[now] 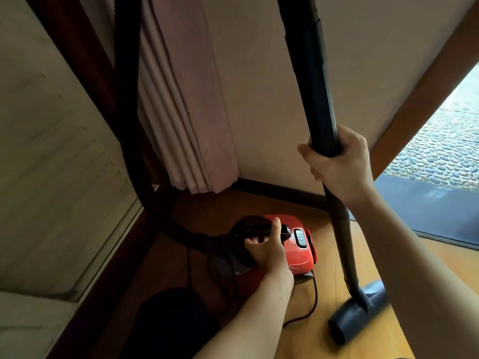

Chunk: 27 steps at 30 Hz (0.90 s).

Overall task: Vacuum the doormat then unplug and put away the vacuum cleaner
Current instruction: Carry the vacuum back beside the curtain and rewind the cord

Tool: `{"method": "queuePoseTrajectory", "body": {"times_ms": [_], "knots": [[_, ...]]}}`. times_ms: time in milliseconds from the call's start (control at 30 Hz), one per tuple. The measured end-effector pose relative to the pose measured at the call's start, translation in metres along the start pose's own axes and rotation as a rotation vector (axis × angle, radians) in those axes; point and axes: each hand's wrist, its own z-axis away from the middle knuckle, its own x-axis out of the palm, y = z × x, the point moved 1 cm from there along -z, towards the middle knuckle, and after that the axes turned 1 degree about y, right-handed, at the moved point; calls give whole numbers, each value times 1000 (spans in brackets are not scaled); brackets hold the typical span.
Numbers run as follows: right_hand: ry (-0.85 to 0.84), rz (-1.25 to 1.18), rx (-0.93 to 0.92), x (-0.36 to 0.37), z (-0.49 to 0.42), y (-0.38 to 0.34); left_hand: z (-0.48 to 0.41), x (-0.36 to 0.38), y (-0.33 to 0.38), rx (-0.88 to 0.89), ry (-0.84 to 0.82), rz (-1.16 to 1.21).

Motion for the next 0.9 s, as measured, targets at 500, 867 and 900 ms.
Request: {"method": "queuePoseTrajectory", "body": {"times_ms": [500, 867, 900], "knots": [[-14, -20, -22, -6, 5, -5, -43, -27, 39, 1132, -423, -1653], [8, -39, -2, -17, 3, -4, -67, -11, 64, 814, -673, -1545], [17, -45, -4, -20, 3, -5, -69, -10, 68, 800, -730, -1574]]}}
